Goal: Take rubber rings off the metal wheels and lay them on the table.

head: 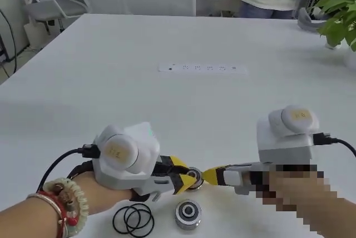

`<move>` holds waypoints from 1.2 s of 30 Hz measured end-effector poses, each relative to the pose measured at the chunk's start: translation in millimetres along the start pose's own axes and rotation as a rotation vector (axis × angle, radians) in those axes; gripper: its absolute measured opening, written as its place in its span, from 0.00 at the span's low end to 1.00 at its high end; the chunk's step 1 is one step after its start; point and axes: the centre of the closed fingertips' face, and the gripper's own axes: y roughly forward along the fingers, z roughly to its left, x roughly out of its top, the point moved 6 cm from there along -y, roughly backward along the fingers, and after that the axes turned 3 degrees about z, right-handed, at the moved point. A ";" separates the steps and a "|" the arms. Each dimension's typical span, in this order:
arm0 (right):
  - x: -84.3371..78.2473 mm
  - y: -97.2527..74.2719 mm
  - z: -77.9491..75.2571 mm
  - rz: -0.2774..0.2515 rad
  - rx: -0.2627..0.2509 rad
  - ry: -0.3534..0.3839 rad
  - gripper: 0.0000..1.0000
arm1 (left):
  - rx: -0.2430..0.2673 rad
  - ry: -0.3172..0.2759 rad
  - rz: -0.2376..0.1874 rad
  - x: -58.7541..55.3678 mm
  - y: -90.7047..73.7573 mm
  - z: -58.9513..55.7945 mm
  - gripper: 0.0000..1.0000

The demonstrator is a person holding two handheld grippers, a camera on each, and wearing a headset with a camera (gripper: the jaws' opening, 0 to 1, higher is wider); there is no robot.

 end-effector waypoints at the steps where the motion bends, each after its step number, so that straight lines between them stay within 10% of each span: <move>1: 0.2 0.0 -0.3 0.000 -0.001 -0.001 0.00 | 0.000 -0.001 0.000 0.0 0.0 0.0 0.07; 36: 7.5 -0.8 8.8 -0.003 -0.001 -0.050 0.00 | 0.011 0.010 0.000 0.1 -0.7 -1.1 0.07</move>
